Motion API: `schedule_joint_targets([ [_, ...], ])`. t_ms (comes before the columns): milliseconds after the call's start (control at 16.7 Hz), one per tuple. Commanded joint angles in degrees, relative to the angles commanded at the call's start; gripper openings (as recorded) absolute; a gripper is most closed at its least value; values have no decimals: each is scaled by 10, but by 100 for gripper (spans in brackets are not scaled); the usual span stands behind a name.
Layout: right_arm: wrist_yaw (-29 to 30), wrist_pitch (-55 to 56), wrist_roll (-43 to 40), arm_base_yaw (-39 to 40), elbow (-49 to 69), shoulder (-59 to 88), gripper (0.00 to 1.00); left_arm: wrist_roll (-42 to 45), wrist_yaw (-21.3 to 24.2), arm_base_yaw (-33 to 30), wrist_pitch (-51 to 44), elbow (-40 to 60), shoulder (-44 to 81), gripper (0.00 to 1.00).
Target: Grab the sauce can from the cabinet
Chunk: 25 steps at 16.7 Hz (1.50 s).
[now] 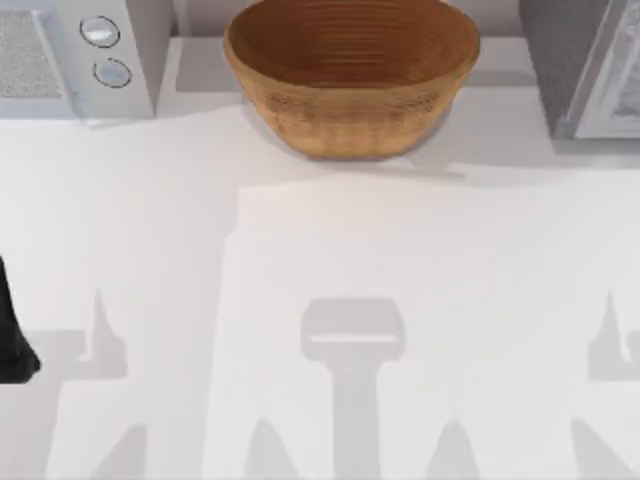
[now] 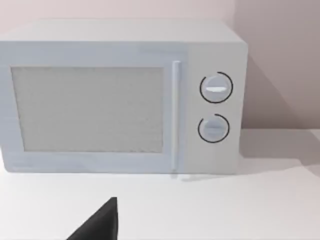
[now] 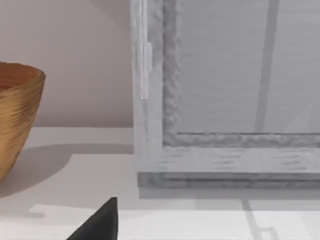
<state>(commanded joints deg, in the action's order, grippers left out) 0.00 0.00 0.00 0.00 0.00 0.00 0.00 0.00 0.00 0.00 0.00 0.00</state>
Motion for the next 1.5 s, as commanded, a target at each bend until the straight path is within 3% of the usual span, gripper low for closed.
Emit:
schedule_joint_targets([
  [240,4,-7,0,2,18,18,100,0,0,0,0,0,0,100],
  [480,19,-40,1,14,127,116,100,0,0,0,0,0,0,100],
  [1200,87,-184,7,83,766,588,100,0,0,0,0,0,0,100],
  [1500,107,-228,9,101,954,725,100,0,0,0,0,0,0,100],
])
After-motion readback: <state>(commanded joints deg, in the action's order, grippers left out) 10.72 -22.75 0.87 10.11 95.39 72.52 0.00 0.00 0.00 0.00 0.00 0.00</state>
